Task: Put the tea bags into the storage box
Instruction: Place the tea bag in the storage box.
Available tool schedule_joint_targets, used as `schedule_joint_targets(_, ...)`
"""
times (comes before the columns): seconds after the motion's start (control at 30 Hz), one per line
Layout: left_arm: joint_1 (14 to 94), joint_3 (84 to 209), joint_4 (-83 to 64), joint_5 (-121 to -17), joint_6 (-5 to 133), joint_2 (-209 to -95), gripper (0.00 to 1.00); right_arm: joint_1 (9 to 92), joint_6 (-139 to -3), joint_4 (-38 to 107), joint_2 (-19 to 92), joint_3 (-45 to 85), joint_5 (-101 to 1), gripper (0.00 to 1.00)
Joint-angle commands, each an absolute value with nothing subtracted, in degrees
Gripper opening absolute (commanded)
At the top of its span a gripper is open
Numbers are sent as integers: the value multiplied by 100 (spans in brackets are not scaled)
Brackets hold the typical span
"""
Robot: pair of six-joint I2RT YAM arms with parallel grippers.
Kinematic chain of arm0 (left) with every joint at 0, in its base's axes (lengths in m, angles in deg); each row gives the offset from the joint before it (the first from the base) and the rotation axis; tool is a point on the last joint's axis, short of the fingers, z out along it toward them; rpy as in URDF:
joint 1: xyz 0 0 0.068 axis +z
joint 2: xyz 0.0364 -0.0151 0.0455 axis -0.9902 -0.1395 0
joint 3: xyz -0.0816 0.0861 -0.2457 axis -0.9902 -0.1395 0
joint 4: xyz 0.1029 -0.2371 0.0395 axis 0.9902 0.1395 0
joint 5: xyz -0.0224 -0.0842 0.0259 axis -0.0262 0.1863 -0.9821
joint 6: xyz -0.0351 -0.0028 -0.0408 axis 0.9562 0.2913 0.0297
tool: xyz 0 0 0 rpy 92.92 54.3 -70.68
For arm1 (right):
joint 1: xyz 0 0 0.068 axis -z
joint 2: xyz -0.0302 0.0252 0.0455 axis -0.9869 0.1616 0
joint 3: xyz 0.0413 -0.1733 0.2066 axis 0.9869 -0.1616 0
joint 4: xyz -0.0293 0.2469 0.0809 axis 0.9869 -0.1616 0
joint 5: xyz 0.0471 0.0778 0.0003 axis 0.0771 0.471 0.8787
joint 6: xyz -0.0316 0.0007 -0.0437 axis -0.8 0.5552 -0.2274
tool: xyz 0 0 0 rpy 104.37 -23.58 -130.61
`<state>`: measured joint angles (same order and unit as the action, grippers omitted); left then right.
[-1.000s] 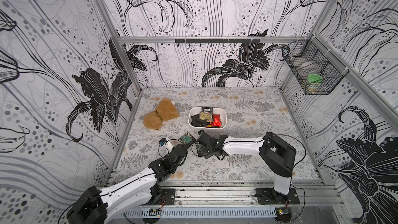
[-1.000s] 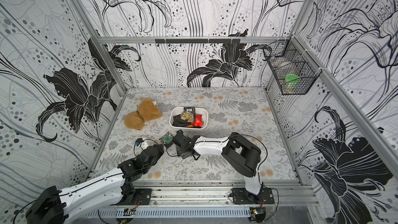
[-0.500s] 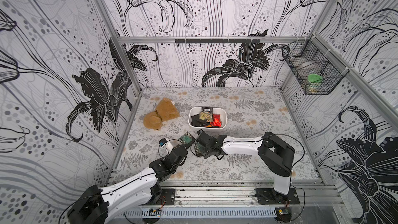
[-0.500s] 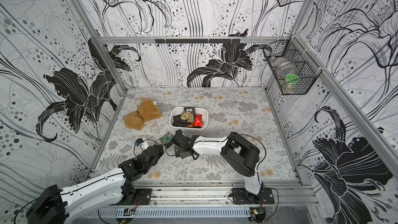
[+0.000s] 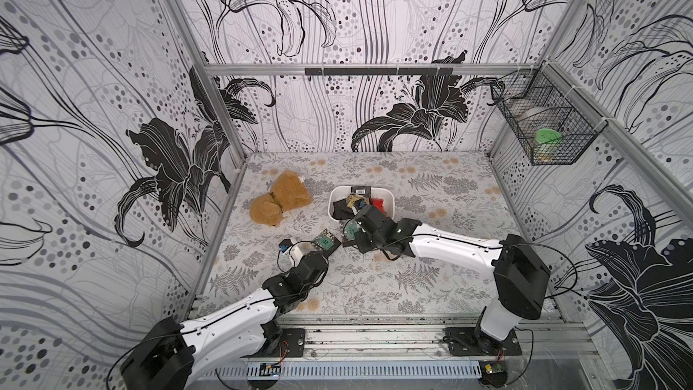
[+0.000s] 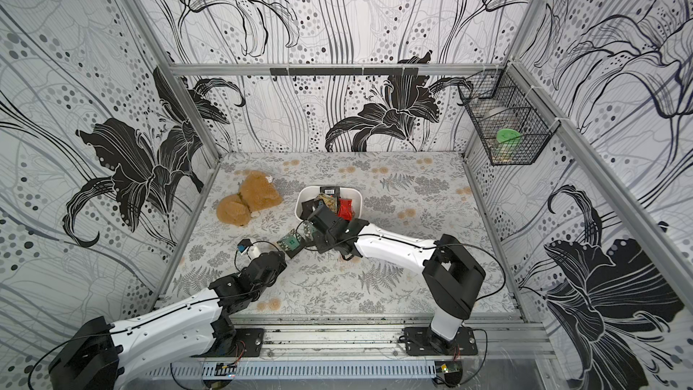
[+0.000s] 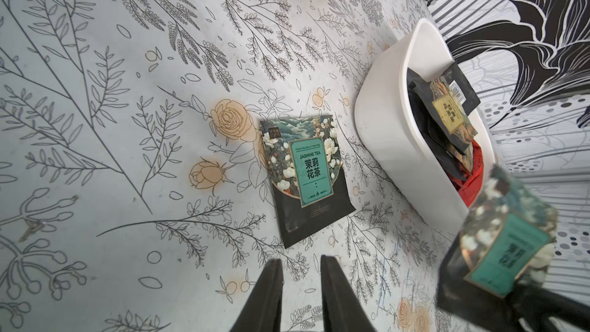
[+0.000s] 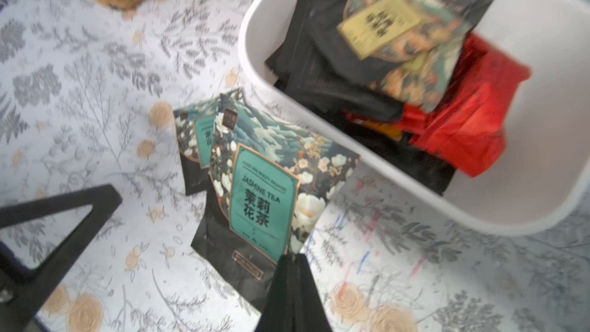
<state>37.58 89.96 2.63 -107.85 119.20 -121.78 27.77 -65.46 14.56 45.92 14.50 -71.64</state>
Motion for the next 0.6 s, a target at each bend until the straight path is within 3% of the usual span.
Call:
schedule_joint_targets(0.0, 3966, 9207, 307, -10708, 11543, -12328, 30, 3287, -6802, 1438, 4592, 1757, -6951, 0)
schedule_joint_targets(0.23, 4383, 9348, 146, -10382, 11160, -12646, 38, 4110, -7063, 1255, 5335, 2778, -6605, 0)
schedule_joint_targets(0.5, 5135, 9622, -103, -9681, 10561, -13051, 52, 4355, -7182, 1011, 5586, 3073, -6832, 47)
schedule_joint_targets(0.57, 5256, 9662, -113, -9570, 10505, -13116, 53, 4355, -7182, 1097, 5399, 2871, -6871, 48)
